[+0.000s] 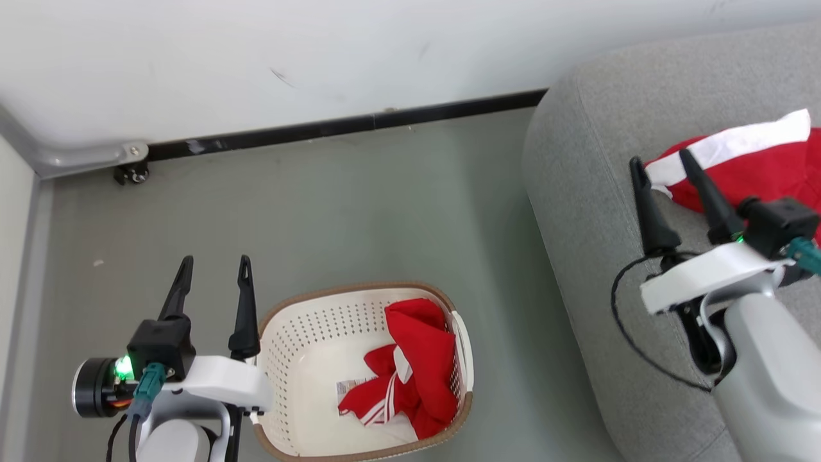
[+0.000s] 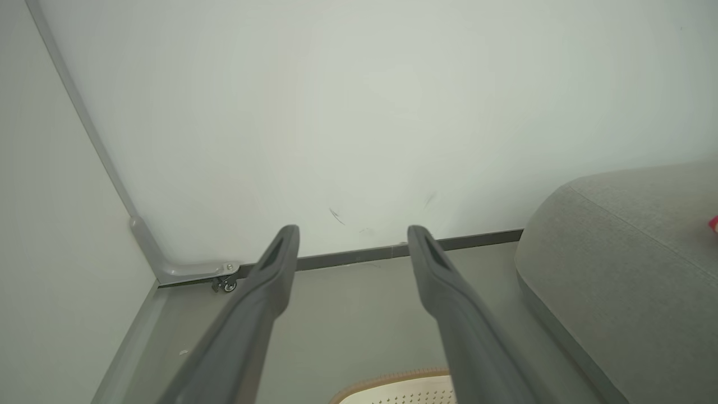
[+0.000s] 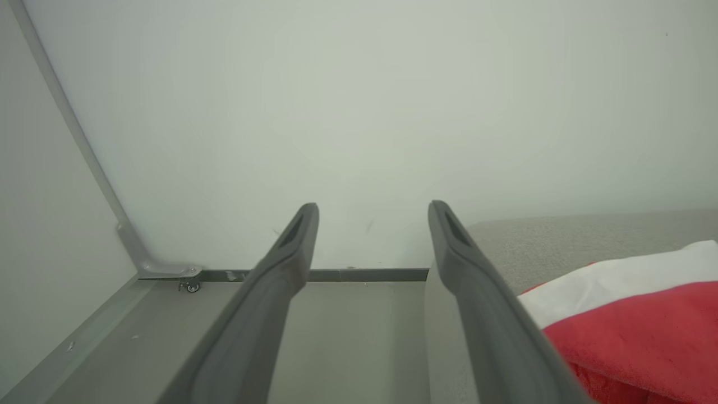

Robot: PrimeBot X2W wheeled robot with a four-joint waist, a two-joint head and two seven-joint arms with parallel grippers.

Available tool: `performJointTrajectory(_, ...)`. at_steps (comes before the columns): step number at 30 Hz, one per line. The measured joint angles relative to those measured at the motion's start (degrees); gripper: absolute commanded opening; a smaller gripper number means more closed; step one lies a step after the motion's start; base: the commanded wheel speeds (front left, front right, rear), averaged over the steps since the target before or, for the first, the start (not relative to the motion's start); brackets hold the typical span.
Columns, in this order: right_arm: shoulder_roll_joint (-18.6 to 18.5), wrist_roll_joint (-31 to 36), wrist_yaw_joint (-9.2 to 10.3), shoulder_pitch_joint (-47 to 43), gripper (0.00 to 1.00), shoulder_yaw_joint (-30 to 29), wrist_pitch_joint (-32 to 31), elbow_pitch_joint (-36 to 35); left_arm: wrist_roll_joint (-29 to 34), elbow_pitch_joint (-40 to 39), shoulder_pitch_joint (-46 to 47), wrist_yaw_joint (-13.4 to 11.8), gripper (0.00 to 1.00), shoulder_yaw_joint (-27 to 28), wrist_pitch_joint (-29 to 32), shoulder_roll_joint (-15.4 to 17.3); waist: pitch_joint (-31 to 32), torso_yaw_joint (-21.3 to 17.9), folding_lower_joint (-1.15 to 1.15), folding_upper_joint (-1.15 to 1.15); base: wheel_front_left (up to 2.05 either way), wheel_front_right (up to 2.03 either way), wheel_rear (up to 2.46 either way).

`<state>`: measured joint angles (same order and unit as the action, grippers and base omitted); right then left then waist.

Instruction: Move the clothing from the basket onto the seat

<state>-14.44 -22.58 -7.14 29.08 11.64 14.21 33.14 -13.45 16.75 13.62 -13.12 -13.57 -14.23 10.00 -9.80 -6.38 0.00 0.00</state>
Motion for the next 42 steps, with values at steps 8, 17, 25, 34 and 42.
performJointTrajectory(8, 2.3, 2.5, 0.00, -5.2, 1.00, -0.2, 0.0, -1.5, 0.0, -0.8, -3.8, 0.0, 1.00, 0.4, -0.2, -0.3, 3.9, 1.4, 0.00, 0.00, 0.00, 0.00, 0.00)
performJointTrajectory(17, 5.9, 4.0, 0.00, -12.4, 1.00, -1.2, 0.0, -3.4, 0.0, -1.4, -7.1, 0.0, 1.00, 0.5, -0.2, -0.9, 7.8, 2.4, 0.00, 0.00, 0.00, 0.00, 0.00)
performJointTrajectory(25, 7.8, 5.1, 0.00, -18.5, 1.00, -4.4, -0.1, -4.0, 0.0, -1.8, -9.8, 0.0, 1.00, 0.4, -0.2, -1.2, 10.4, 2.9, 0.00, 0.00, 0.00, 0.00, 0.00)
performJointTrajectory(34, 9.2, 7.4, 0.00, -24.1, 1.00, -6.1, -1.1, -6.5, 0.0, -1.9, -12.1, 0.3, 1.00, 0.0, -0.2, -1.4, 12.3, 3.5, 0.00, 0.00, 0.00, 0.00, 0.00)
performJointTrajectory(42, 10.6, 9.5, 0.00, -26.5, 1.00, -7.1, -1.9, -9.3, 0.0, -2.1, -12.6, 0.3, 1.00, 0.4, -0.2, -1.3, 12.7, 3.5, 0.00, 0.00, 0.00, 0.00, 0.00)
